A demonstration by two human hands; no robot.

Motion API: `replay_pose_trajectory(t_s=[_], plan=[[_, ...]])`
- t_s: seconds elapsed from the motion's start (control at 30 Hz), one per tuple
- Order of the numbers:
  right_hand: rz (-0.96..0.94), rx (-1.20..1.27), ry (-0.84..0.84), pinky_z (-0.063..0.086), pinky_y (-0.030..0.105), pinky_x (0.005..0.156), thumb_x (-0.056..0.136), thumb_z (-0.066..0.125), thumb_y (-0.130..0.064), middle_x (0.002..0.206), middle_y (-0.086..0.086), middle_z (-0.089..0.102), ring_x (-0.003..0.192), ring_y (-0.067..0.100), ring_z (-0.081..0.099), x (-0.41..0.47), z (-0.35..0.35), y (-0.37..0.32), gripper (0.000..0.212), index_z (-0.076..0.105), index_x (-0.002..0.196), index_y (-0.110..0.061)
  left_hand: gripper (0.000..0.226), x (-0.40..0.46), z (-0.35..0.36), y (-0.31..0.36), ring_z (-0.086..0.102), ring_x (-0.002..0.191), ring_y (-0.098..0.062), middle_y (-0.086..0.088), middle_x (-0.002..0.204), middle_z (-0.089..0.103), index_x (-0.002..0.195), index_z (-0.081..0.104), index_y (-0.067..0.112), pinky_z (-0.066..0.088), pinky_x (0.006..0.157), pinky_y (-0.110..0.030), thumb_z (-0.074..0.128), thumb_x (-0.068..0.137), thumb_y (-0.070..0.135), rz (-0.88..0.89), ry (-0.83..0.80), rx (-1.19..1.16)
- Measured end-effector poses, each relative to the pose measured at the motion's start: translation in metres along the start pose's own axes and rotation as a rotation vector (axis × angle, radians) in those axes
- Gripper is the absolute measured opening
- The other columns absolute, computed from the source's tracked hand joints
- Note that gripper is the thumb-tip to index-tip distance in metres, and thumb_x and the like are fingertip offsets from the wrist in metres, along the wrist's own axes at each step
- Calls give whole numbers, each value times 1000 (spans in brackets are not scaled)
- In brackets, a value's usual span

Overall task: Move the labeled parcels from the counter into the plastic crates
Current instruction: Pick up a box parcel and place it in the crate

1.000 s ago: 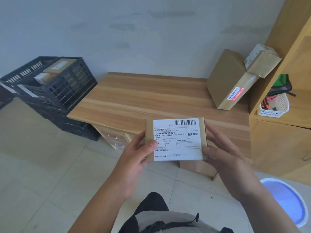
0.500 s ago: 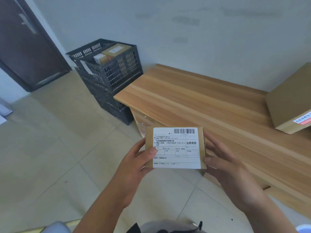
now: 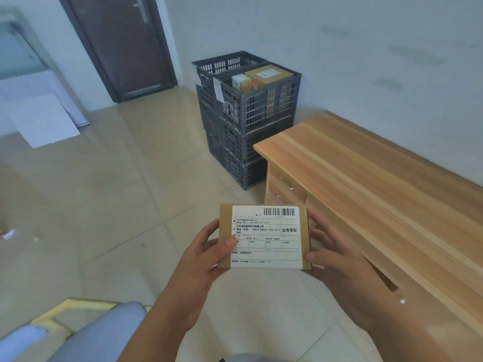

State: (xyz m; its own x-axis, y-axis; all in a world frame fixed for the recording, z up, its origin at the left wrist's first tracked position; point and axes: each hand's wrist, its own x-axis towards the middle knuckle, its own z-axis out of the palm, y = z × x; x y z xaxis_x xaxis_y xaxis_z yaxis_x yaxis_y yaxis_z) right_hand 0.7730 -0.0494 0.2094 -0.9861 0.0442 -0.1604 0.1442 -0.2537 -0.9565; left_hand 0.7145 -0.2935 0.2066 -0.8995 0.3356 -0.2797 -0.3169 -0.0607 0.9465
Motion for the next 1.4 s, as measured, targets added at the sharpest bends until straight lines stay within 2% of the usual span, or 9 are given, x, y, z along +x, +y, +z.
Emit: replay_pose_trajectory(t_s=[0.23,0.47,0.63,0.77,0.9,1.03,1.13,1.23,1.4], plan=[[45,-16,-71,53,40,87,67,62,-6,128,-4,72,104,20,74,60,99,33,69,73,123,-45,79,5,-108,-5,71,116,-25,-6,125,75,140,59,25,50,107,-46,77,67,48,-26,112,-55],[105,-41,-98,52,45,91,64,70,-9,131,-3,71,110,28,73,115,128,33,74,70,128,-46,77,45,-164,7,71,116,-25,-8,123,76,139,61,25,50,108,-48,80,67,46,-98,92,-40],[102,-55,-91,51,46,90,66,67,-6,133,-4,70,110,24,73,191,128,30,75,69,129,-45,72,113,-194,28,68,122,-21,-3,128,74,137,64,24,43,110,-45,78,70,43,-83,80,-4],[86,-15,-96,52,48,90,60,73,-13,134,-3,69,109,25,73,263,126,21,78,69,131,-45,68,182,-214,60,67,124,-24,-5,131,73,137,65,20,45,105,-41,76,73,40,-85,51,46],[78,30,-84,50,45,89,70,65,-7,133,-1,70,106,22,73,335,123,7,72,68,133,-42,71,252,-225,100,68,122,-25,-6,130,73,138,64,15,48,102,-38,77,72,38,-58,36,79],[68,53,-69,53,43,91,77,70,-18,131,0,71,114,22,72,411,128,-9,58,70,129,-43,61,315,-238,125,69,121,-27,-7,127,74,137,63,13,50,99,-37,73,79,28,-33,77,94],[89,37,-74,53,44,93,75,82,-21,131,2,71,116,23,71,459,136,-15,58,71,128,-42,70,349,-254,134,69,120,-26,-7,128,74,137,63,14,50,100,-39,77,73,37,-28,99,71],[115,22,-97,53,45,94,71,82,-30,130,2,72,118,23,70,499,148,-21,58,72,127,-42,71,380,-276,140,69,121,-27,-7,130,73,137,63,15,48,103,-44,77,73,41,-36,114,46],[129,-21,-66,53,43,90,78,80,-25,129,1,73,119,23,70,574,168,-23,50,73,126,-38,71,448,-318,150,69,121,-29,-8,131,72,137,63,15,48,103,-43,77,72,40,-85,90,6]])
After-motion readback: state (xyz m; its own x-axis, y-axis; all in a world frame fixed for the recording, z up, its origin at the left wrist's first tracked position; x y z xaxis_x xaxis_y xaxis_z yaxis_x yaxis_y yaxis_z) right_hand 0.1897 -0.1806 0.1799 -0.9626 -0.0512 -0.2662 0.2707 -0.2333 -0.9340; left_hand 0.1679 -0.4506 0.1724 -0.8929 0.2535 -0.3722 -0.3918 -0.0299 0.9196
